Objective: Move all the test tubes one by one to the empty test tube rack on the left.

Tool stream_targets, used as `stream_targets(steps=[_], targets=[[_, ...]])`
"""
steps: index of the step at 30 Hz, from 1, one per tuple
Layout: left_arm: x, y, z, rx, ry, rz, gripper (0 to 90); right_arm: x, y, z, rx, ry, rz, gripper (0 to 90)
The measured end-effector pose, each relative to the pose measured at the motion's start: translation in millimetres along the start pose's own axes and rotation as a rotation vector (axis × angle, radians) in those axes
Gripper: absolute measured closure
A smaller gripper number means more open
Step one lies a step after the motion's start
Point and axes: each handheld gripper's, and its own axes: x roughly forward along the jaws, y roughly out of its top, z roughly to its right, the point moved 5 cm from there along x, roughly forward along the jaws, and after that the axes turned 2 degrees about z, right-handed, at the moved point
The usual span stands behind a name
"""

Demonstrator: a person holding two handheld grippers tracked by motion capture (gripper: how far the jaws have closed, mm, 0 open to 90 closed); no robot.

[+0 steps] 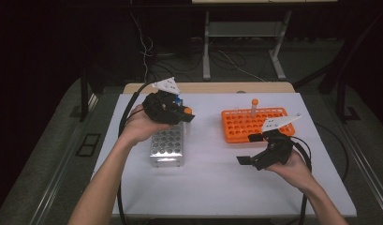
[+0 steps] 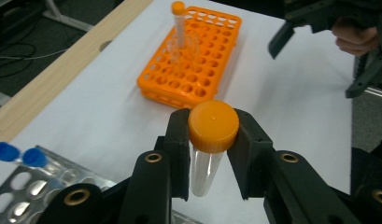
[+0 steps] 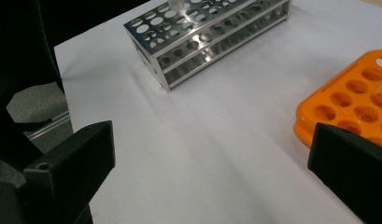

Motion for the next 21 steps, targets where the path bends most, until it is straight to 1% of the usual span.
stream_targets(steps=[5, 9, 16, 21], targets=[[-3.4, 4.9, -15.0, -0.005, 0.038, 0.001, 68.9, -3.6, -6.4, 3.8, 0.016, -0.009, 0.002, 0.2], [-3.5, 8.2, -28.9, -0.021, 0.074, 0.017, 68.9, -5.9, -11.4, 6.4, 0.026, -0.014, 0.002, 0.2], [4.5, 7.5, -53.3, -0.051, 0.131, 0.023, 69.0, -8.9, -19.8, 10.5, 0.046, -0.022, 0.001, 0.2], [11.3, 3.8, -69.2, -0.077, 0.158, 0.027, 69.0, -10.5, -25.2, 13.2, 0.056, -0.024, 0.007, 0.2]])
